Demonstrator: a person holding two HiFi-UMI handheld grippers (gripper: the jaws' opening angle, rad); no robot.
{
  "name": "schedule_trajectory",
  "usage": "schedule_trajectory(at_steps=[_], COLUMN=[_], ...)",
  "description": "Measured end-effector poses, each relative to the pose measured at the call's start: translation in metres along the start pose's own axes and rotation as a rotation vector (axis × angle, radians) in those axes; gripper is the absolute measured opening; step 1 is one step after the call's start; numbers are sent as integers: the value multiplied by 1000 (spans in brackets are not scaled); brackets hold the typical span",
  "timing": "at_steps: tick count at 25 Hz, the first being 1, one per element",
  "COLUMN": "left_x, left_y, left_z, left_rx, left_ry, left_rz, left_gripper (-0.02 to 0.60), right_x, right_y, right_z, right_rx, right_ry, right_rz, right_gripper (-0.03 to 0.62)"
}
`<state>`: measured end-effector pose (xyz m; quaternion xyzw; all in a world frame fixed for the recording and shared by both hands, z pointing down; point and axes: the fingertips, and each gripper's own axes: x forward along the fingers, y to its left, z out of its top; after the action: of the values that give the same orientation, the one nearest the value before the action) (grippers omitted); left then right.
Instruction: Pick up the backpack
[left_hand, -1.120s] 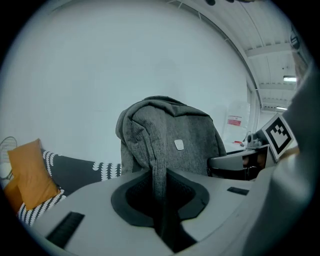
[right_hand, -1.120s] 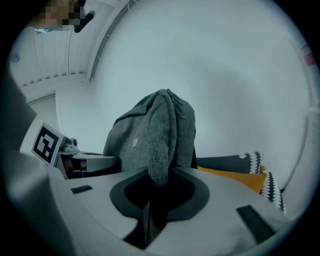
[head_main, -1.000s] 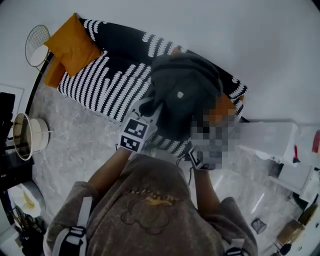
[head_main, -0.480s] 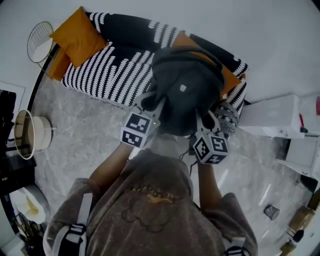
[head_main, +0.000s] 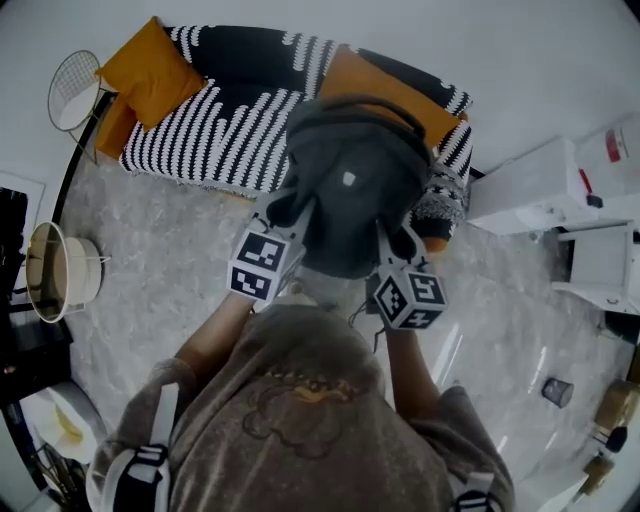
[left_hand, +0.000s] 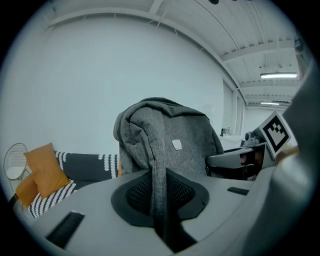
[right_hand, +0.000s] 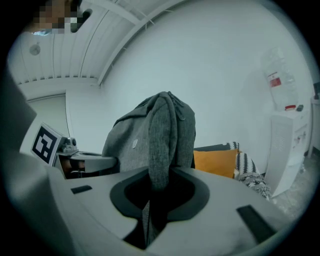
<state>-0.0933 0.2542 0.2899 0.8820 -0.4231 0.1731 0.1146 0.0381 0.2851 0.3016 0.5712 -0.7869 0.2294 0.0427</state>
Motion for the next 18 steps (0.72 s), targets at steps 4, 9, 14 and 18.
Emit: schedule_trajectory(at_steps=[4,9,14,18], left_x=[-33,-62,-78,-80], left_y=[-28,-55,-73,-80], left_z=[-9,-22,-25,-27], left_rx=[9,4,5,8], left_ry=[-8,1,-5,-15], left_rz=[-1,-4,4,5], left_gripper=[52,52,52,52], right_x=[-40,-77,-101,-108], right_y=[12,20,22,20], right_z=[-13,-27,-32,-37], right_rx=[10,14,9,9], right_ry=[-6,-8,-11,-10], right_rz=[0,3,4,3], right_gripper=[58,58,58,58])
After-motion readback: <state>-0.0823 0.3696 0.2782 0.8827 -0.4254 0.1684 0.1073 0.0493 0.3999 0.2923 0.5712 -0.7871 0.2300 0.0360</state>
